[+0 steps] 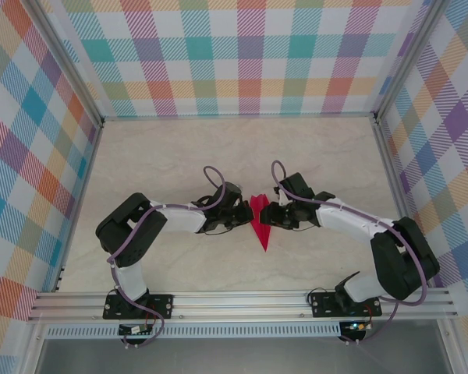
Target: Fold a paper plane with a square sheet of paper (pick it up from the middle)
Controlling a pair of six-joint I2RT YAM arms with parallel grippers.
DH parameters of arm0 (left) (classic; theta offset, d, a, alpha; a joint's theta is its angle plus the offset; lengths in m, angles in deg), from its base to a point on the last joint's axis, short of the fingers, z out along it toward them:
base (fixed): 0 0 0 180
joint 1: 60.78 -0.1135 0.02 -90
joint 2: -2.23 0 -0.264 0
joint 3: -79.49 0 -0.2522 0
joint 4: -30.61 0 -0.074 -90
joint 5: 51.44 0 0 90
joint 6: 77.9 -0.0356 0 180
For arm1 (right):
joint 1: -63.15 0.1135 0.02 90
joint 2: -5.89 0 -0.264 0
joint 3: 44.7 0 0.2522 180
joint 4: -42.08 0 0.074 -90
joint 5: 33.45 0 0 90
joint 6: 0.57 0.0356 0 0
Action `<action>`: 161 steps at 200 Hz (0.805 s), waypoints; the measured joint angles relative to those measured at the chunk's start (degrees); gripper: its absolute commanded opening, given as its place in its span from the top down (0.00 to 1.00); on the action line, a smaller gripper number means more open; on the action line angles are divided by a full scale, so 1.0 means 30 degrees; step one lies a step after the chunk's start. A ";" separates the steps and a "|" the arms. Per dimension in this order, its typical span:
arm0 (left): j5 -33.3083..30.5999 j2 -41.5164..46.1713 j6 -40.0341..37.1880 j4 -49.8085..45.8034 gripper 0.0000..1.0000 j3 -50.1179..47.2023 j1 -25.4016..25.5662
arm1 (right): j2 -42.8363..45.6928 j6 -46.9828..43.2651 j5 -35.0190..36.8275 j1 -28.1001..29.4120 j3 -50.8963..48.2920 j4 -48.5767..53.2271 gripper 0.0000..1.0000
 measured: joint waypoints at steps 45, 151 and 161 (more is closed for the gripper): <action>0.0007 0.0000 0.0000 0.0000 1.00 0.0000 0.0000 | -0.0918 0.0015 -0.0044 0.0131 0.0015 0.0044 0.52; 0.0022 0.0000 0.0058 0.0007 1.00 0.0000 0.0000 | -0.1916 0.0015 -0.0597 0.0627 0.0284 0.0000 0.49; 0.0022 0.0000 0.0058 0.0007 1.00 0.0000 0.0000 | -0.2076 0.0007 -0.0597 0.0743 0.0357 0.0007 0.49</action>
